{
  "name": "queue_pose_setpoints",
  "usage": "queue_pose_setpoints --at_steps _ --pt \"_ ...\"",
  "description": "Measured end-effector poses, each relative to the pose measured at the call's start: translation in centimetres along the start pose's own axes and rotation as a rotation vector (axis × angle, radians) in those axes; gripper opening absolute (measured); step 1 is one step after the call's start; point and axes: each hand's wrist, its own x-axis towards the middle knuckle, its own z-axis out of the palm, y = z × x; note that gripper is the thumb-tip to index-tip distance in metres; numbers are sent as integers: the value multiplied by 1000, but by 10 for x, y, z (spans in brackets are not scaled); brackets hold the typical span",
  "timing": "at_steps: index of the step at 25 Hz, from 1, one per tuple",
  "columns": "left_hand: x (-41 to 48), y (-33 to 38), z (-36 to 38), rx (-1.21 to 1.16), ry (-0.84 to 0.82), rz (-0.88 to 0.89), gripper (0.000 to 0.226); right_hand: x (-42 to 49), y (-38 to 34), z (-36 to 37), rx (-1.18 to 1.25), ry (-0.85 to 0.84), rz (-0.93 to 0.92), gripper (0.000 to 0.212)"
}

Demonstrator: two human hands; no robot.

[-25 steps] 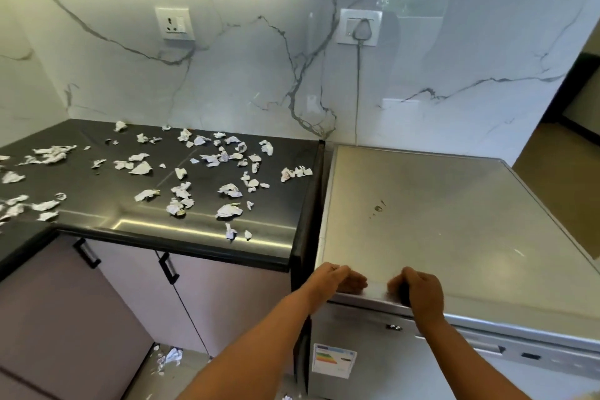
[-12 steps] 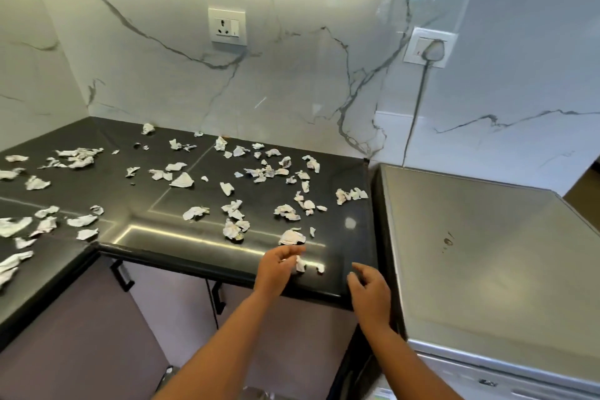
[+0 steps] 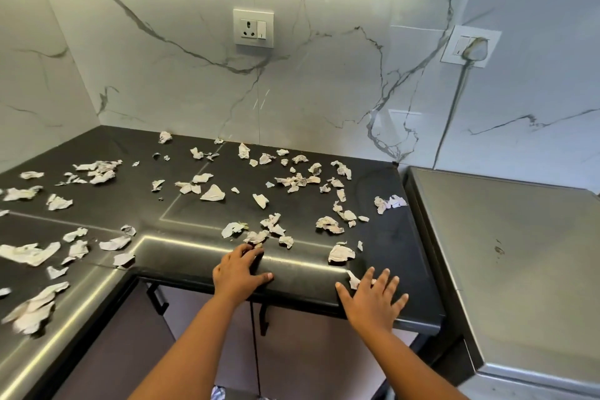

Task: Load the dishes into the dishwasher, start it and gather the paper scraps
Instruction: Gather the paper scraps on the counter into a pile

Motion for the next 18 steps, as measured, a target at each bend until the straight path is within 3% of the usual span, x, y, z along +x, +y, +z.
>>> queue_pose_setpoints --at_steps 5,7,10,12,14,16,18 --pt "26 -10 -13 -98 -100 -3 61 13 -54 0 6 -125 108 92" --pt "38 -19 -15 -262 -69 38 47 18 -77 5 11 -159 -41 93" --pt "50 -42 -14 -589 178 -40 24 29 -92 7 106 -131 -279 81" --pt "57 -56 -16 -823 277 -167 33 44 -87 4 163 19 -205 71" --pt "68 -62 -22 -953 287 -278 42 61 -81 0 160 64 -27 69" --pt "77 -56 -28 -782 304 -342 41 69 -89 5 132 -8 -88 71" --pt "84 -49 -30 -350 301 -311 46 70 -106 10 197 -67 -339 67"
